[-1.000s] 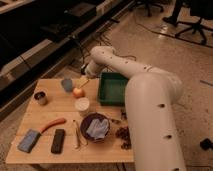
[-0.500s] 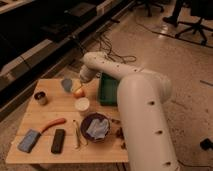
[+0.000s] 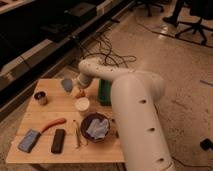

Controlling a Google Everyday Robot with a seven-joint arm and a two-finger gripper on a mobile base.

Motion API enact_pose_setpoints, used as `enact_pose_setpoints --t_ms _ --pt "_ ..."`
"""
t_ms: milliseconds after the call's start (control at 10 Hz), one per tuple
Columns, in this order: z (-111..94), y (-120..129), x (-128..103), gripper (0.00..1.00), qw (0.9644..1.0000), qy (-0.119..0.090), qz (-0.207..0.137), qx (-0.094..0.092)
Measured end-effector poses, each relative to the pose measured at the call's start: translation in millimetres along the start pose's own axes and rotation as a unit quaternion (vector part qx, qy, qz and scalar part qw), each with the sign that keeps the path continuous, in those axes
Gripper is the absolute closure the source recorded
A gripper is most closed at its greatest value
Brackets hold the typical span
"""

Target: Place apple in tray

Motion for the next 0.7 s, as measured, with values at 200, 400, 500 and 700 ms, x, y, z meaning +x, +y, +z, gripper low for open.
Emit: enact_pose_setpoints --t_ms 200,400,500,700 --pt "8.7 4.4 -3.4 0.20 1.0000 0.004 -0.003 0.001" --pt "14.8 6.2 -4.7 0.20 1.0000 0.007 -0.005 0.004" --pt "20.0 6.2 -4.1 0.20 0.9999 0.010 -0.006 0.008" --pt "27.3 4.3 -2.8 0.20 0.9998 0.014 -0.005 0.014"
